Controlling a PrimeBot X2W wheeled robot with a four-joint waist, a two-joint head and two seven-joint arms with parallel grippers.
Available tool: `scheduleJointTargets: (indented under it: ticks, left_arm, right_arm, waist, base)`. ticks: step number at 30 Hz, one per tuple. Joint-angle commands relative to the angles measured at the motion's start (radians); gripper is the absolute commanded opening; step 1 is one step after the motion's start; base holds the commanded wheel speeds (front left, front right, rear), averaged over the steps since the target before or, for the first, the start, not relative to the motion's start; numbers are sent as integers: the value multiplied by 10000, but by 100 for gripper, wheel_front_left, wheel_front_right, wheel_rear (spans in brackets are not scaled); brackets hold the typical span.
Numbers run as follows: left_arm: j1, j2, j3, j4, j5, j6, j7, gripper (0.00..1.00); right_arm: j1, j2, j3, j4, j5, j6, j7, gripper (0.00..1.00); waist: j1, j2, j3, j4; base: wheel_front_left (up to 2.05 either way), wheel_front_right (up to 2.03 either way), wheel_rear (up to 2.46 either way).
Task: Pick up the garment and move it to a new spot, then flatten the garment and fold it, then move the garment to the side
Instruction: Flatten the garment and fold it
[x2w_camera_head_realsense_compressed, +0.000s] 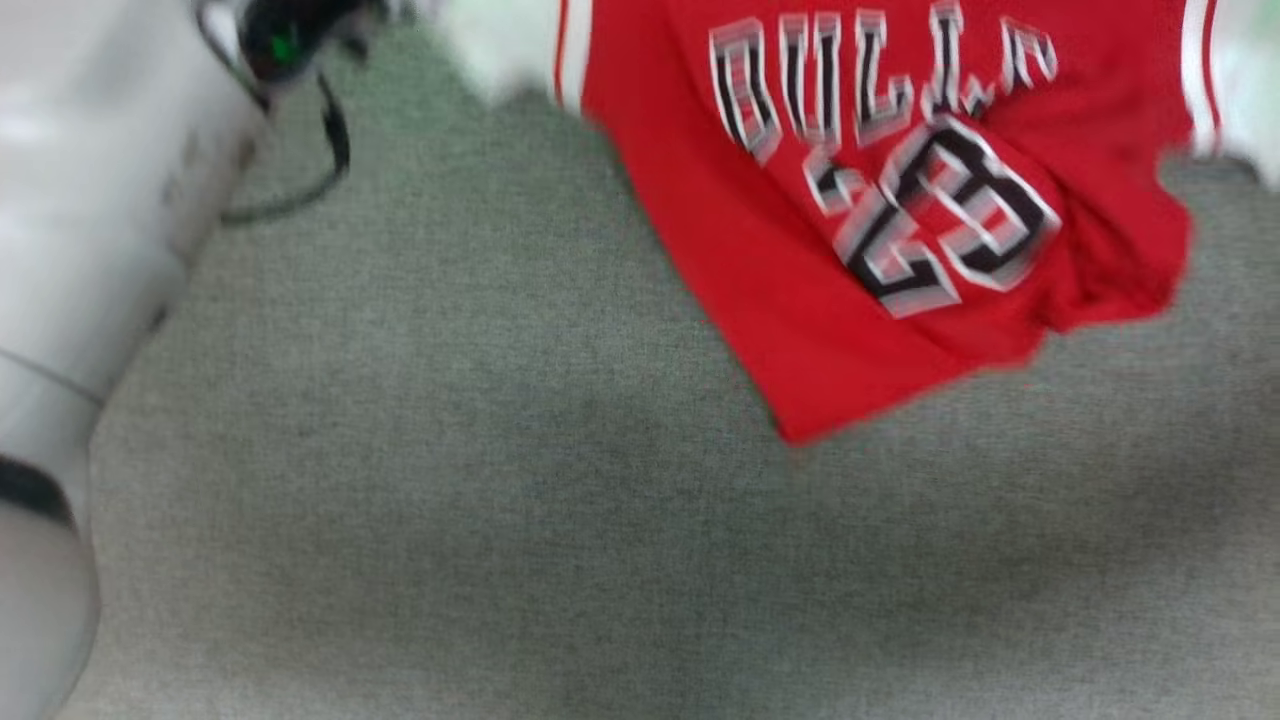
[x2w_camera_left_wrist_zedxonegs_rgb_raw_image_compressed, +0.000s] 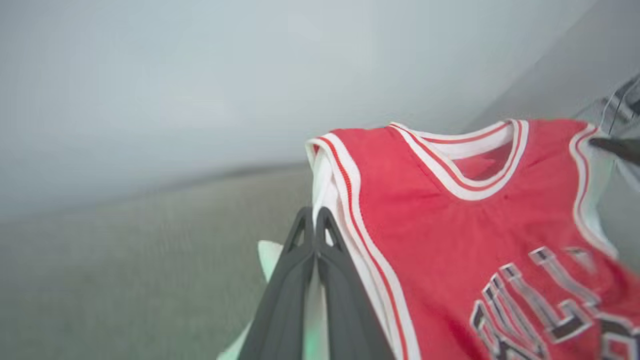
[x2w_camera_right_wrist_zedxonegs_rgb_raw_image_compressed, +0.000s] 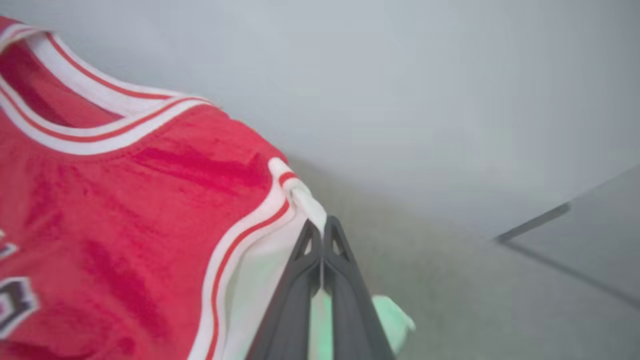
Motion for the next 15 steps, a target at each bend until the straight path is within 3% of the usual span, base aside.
scheduleJointTargets:
  ticks: [1, 9, 15]
  left_arm:
    - [-266, -7, 143, 124, -55, 25, -233, 0]
    - [-2297, -868, 1749, 1527, -550, 26, -3202, 0]
    - [-2060, -816, 1791, 1040, -800, 24, -3455, 0]
  right_arm:
    - [-260, 18, -185, 198, -176, -13, -230, 0]
    - [-3004, 1380, -2329, 3137, -1086, -15, -3290, 0]
    - [-3572, 2124, -2540, 4107, -1345, -14, -3764, 0]
  waist:
    - [0, -1, -287, -70]
    - [0, -1, -980, -135]
    - [0, -1, -1578, -108]
  base:
    - [0, 0, 0]
    - [0, 0, 0]
    - [0, 0, 0]
